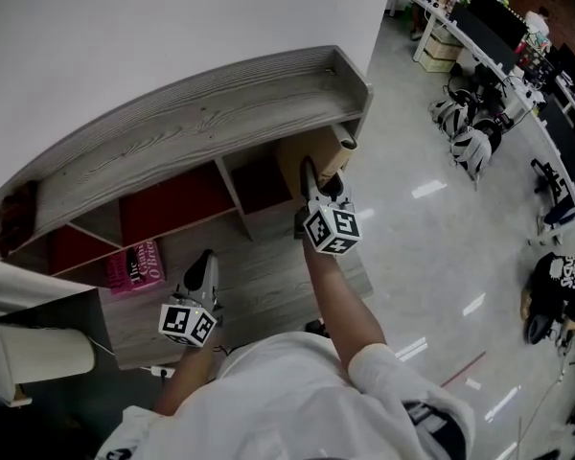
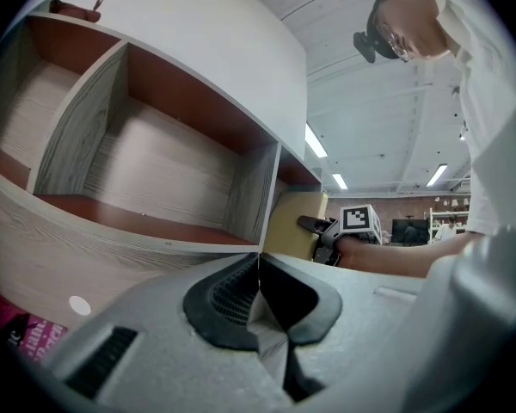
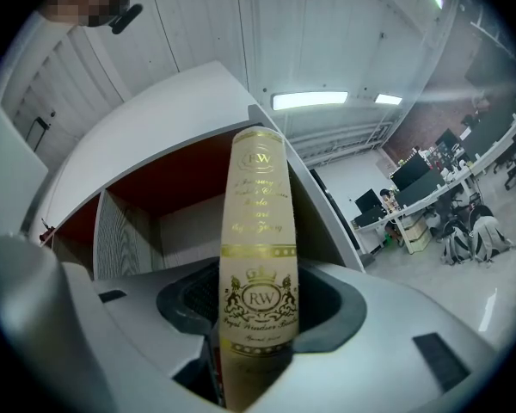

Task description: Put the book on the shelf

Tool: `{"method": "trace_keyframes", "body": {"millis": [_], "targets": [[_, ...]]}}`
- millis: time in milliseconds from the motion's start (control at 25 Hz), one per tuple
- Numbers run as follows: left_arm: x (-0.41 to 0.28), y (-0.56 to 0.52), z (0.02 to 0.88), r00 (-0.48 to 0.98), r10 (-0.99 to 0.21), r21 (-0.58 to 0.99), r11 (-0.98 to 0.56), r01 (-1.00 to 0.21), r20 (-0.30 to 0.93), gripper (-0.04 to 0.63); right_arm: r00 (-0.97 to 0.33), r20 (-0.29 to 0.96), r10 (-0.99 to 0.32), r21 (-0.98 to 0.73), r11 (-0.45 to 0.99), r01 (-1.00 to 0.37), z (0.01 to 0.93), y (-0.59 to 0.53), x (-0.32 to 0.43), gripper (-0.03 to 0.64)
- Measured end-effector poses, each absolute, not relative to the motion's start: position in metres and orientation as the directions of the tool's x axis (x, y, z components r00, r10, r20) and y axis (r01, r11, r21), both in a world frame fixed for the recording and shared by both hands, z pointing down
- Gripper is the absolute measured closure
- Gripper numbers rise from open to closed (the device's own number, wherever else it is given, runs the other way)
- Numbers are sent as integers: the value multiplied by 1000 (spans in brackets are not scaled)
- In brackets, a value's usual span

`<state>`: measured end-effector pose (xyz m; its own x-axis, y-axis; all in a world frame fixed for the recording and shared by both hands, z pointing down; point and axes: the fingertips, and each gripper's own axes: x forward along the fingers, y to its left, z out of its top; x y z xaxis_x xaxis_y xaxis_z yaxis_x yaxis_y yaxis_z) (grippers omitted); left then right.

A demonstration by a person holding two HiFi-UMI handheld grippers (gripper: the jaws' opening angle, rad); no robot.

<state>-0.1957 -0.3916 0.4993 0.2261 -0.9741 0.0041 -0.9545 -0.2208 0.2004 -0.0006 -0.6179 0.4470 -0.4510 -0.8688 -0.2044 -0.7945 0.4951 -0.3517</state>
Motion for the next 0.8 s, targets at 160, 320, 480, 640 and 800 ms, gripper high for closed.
{"method": "trace_keyframes", "body": {"millis": [160, 320, 480, 640, 800], "targets": [[-197, -387, 500, 229, -973, 199, -222, -954, 11, 578, -462, -204, -863, -358, 505, -785, 447, -618, -2, 404], [-195, -383, 500, 232, -973, 201, -226, -953, 11, 577, -480, -208, -852, -381, 523, -763, 446, -618, -2, 403], [-199, -381, 501, 227, -974, 216, -219, -952, 13, 577, -497, -205, -843, -390, 536, -749, 445, -618, -4, 402], [-200, -378, 502, 231, -973, 223, -221, -949, 16, 578, -500, -200, -843, -387, 537, -750, 444, -613, -1, 397], [-198, -375, 504, 240, -971, 230, -230, -946, 15, 577, -512, -199, -836, -378, 547, -747, 443, -606, 1, 394]]}}
